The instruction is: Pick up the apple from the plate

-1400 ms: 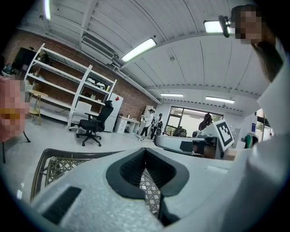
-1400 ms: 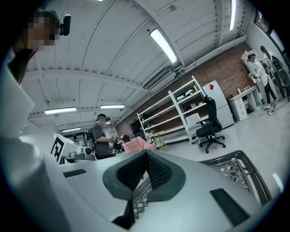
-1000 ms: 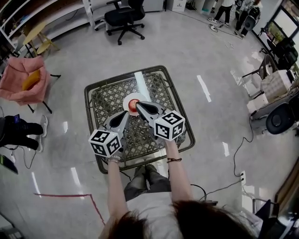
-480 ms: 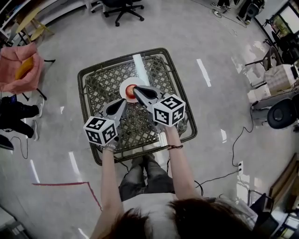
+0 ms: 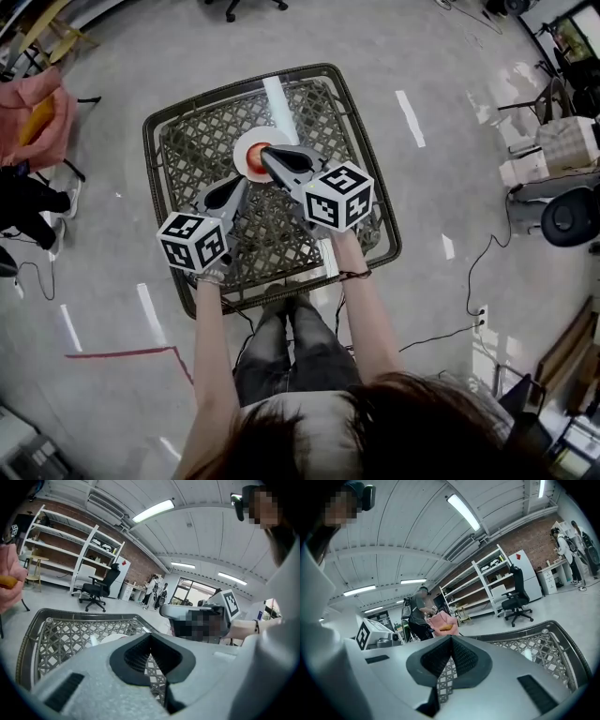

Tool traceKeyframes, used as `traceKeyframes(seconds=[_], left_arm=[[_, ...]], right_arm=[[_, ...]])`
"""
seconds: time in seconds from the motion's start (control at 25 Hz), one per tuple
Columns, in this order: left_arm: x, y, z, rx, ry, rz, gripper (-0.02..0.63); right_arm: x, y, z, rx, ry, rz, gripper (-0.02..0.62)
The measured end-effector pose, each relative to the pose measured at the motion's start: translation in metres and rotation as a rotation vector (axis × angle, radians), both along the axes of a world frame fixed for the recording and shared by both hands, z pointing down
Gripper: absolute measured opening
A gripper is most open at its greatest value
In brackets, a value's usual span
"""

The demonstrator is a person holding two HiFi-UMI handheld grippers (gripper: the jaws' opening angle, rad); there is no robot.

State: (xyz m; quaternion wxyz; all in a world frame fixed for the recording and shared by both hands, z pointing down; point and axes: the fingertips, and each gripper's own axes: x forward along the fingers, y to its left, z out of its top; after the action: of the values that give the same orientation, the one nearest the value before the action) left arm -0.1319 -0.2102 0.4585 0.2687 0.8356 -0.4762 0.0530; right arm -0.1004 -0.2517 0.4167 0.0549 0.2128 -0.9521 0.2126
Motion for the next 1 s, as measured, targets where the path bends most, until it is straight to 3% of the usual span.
traceKeyframes(seconds=[1.0], left_arm=[[-0.003, -0.030, 0.079, -0.039, -0.126, 0.035, 0.011]], right_arm=[[0.027, -0.011, 0.080, -0.058, 0.054, 0.038, 0.009]])
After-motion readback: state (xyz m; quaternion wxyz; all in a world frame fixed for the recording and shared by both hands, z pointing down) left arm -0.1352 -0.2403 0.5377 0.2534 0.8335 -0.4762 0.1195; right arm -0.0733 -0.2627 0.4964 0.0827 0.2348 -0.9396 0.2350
